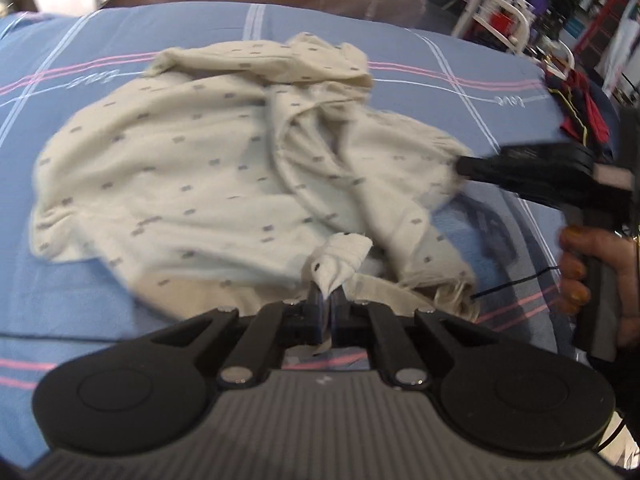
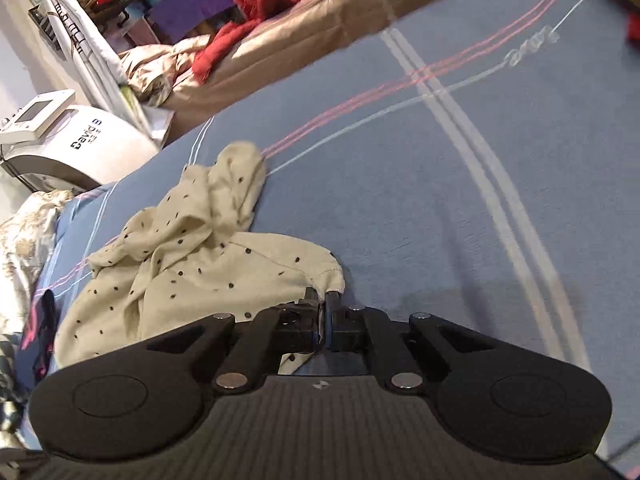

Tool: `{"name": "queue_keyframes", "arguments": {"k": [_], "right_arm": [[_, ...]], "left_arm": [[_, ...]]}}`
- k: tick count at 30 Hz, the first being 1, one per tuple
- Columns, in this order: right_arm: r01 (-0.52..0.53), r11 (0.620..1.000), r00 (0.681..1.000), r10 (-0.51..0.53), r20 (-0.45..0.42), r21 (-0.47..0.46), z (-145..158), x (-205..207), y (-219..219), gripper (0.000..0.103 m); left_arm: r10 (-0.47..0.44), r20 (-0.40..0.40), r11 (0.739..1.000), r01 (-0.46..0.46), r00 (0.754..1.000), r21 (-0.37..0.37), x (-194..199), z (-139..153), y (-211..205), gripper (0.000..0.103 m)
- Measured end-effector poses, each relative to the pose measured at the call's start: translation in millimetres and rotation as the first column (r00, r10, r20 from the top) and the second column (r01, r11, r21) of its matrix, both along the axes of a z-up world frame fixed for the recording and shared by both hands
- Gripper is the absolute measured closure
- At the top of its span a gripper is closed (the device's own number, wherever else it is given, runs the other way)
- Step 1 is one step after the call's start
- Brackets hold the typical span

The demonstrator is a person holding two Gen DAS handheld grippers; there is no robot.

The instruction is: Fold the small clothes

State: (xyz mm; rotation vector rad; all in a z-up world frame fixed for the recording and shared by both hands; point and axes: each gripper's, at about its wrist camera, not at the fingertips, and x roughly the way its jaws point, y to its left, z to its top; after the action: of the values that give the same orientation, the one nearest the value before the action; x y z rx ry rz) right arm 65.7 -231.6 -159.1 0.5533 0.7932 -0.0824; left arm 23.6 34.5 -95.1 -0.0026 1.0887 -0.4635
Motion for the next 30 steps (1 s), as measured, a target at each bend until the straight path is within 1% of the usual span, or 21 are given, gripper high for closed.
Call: {"name": "queue_keyframes", "arguments": {"k": [2, 5, 7, 9, 11, 13, 15, 16, 17, 18, 19, 20, 21, 22, 23, 24, 25, 27, 28, 29, 30], "right_arm": [[0.025, 0.999, 1.000, -0.025, -0.009, -0.027, 12.3, -22.6, -12.4, 0.098], [0.065, 0.998, 0.994, -0.065, -0.084, 0.003, 26.5, -72.3, -39.0, 0.099], [0.080, 0.997, 0.986, -0.082, -0.143, -0.014, 33.0, -110.7, -52.5, 0.099], [0.100, 0.995, 0.973, -0.102, -0.207, -0.021, 33.7, -144.0, -63.7, 0.099], [0.118, 0.993, 0.953, -0.114, -0.281, 0.000, 25.7, -171.2, -70.9, 0.100], [0.130, 0.991, 0.943, -0.122, -0.310, 0.007, 18.4, -187.4, -71.0, 0.100], [0.091, 0.996, 0.941, -0.080, -0.329, 0.016, 13.8, -188.0, -63.2, 0.098], [0.053, 0.998, 0.939, -0.037, -0.343, 0.038, 12.3, -183.1, -58.4, 0.097], [0.071, 0.997, 0.943, -0.054, -0.328, 0.038, 13.9, -181.6, -56.3, 0.093], [0.106, 0.994, 0.945, -0.098, -0.313, 0.010, 18.7, -180.2, -56.6, 0.068], [0.132, 0.990, 0.943, -0.141, -0.302, -0.048, 25.5, -176.9, -56.8, 0.042], [0.166, 0.977, 0.943, -0.197, -0.268, -0.134, 36.4, -172.4, -57.9, 0.028], [0.195, 0.959, 0.948, -0.237, -0.210, -0.205, 46.9, -169.4, -59.0, 0.007], [0.199, 0.949, 0.959, -0.240, -0.148, -0.246, 56.1, -164.0, -59.0, 0.006], [0.164, 0.954, 0.975, -0.195, -0.104, -0.250, 62.8, -153.6, -57.9, 0.007], [0.105, 0.968, 0.989, -0.125, -0.074, -0.230, 67.2, -139.5, -53.3, 0.011], [0.042, 0.979, 0.997, -0.052, -0.048, -0.201, 69.0, -123.4, -46.3, 0.016], [-0.092, 0.982, 0.996, 0.094, 0.005, -0.167, 70.5, -90.5, -20.0, 0.019], [-0.192, 0.967, 0.980, 0.198, 0.019, -0.169, 70.2, -69.8, 1.5, 0.019], [-0.296, 0.938, 0.951, 0.306, 0.032, -0.182, 69.8, -50.4, 24.7, 0.020], [-0.365, 0.908, 0.923, 0.382, 0.050, -0.206, 68.8, -35.6, 45.4, 0.023]], "left_arm": [[0.046, -0.014, 0.999, -0.046, 0.999, 0.005, -4.4, 7.5, 31.6, 0.100], [0.113, -0.026, 0.993, -0.112, 0.993, 0.036, -13.1, 19.1, 77.6, 0.100], [0.154, -0.030, 0.986, -0.152, 0.988, 0.071, -20.7, 27.1, 103.9, 0.100], [0.185, -0.046, 0.978, -0.179, 0.982, 0.103, -26.1, 31.5, 125.8, 0.100], [0.224, -0.083, 0.970, -0.214, 0.971, 0.116, -29.8, 30.9, 148.2, 0.100], [0.264, -0.117, 0.961, -0.251, 0.957, 0.118, -32.0, 28.3, 164.8, 0.099], [0.263, -0.128, 0.952, -0.235, 0.956, 0.197, -34.0, 23.1, 167.8, 0.100], [0.258, -0.117, 0.940, -0.222, 0.959, 0.258, -35.6, 20.4, 167.1, 0.100], [0.256, -0.095, 0.922, -0.214, 0.962, 0.322, -39.4, 17.0, 165.2, 0.099], [0.265, -0.079, 0.907, -0.220, 0.961, 0.359, -41.1, 16.5, 167.9, 0.098], [0.290, -0.055, 0.893, -0.250, 0.955, 0.373, -42.6, 19.0, 174.1, 0.097], [0.321, -0.020, 0.884, -0.292, 0.947, 0.365, -41.8, 25.5, 181.0, 0.093], [0.340, 0.016, 0.882, -0.325, 0.940, 0.341, -40.1, 33.0, 185.8, 0.089], [0.352, 0.046, 0.884, -0.348, 0.935, 0.313, -36.7, 40.0, 188.8, 0.073], [0.354, 0.074, 0.889, -0.360, 0.932, 0.283, -29.7, 45.1, 188.6, 0.054], [0.343, 0.096, 0.896, -0.356, 0.934, 0.266, -20.9, 48.6, 185.6, 0.047], [0.317, 0.119, 0.905, -0.338, 0.941, 0.259, -8.6, 50.7, 177.6, 0.044], [0.255, 0.158, 0.918, -0.290, 0.954, 0.271, 16.8, 50.6, 157.7, 0.044], [0.230, 0.180, 0.922, -0.273, 0.957, 0.273, 30.5, 49.6, 148.3, 0.044], [0.198, 0.203, 0.929, -0.250, 0.959, 0.274, 48.4, 45.7, 136.9, 0.042], [0.165, 0.220, 0.931, -0.226, 0.961, 0.288, 63.1, 40.8, 126.3, 0.040]]}}
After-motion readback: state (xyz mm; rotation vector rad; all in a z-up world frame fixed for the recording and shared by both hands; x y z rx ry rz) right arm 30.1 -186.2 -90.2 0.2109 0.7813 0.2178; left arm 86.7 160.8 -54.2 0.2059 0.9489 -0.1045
